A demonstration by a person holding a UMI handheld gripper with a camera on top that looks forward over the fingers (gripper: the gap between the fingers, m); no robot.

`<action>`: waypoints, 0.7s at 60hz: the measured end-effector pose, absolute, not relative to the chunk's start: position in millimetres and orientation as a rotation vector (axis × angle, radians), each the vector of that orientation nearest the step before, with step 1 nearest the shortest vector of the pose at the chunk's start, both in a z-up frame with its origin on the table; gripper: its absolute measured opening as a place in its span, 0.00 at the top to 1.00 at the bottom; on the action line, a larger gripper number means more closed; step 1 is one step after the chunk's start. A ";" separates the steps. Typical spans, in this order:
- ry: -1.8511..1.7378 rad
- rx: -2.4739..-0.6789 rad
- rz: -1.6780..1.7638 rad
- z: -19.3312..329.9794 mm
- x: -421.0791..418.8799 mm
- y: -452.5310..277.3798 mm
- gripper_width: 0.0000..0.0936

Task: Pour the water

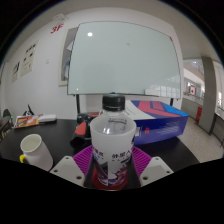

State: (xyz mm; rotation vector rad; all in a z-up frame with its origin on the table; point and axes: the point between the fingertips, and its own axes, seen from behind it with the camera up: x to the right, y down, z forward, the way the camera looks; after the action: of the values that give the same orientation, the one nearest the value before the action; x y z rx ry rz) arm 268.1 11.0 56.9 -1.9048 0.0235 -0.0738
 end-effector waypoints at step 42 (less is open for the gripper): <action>0.112 -2.014 -0.266 180.2 220.6 -243.5 0.10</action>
State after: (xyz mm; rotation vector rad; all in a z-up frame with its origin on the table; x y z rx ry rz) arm 220.6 -243.5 180.2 -2.0143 0.1117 -0.2657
